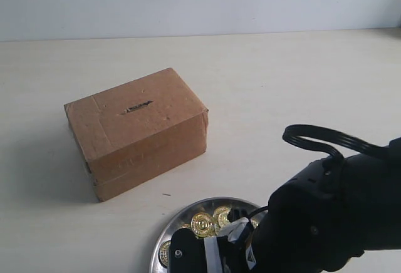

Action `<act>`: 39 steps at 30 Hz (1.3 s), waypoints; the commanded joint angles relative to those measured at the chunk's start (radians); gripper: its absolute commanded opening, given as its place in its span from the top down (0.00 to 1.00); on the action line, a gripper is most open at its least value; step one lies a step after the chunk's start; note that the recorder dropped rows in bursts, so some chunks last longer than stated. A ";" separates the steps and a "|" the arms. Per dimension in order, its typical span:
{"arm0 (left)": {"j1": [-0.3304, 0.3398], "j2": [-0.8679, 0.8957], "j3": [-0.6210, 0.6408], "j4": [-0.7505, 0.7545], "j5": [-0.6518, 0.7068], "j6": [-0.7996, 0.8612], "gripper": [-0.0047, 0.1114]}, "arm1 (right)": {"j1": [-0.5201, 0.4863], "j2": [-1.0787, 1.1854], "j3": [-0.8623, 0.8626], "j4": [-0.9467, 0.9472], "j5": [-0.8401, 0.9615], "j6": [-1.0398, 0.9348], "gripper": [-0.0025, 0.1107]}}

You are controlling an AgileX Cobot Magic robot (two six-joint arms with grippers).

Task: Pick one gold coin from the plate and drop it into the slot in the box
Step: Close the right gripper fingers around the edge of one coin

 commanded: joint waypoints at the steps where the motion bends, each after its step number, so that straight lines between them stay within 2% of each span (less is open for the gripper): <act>1: -0.001 -0.004 0.003 0.002 -0.007 0.000 0.96 | 0.002 0.011 -0.005 0.008 -0.003 0.004 0.58; 23: -0.001 -0.004 0.003 0.002 -0.007 0.000 0.96 | 0.002 0.015 -0.005 0.008 0.001 0.004 0.58; 29: -0.001 -0.004 0.003 0.002 -0.007 0.000 0.96 | 0.002 0.028 -0.005 0.008 0.001 0.004 0.52; 39: -0.001 -0.004 0.003 0.002 -0.007 0.000 0.96 | 0.002 0.028 -0.005 0.008 0.001 0.006 0.52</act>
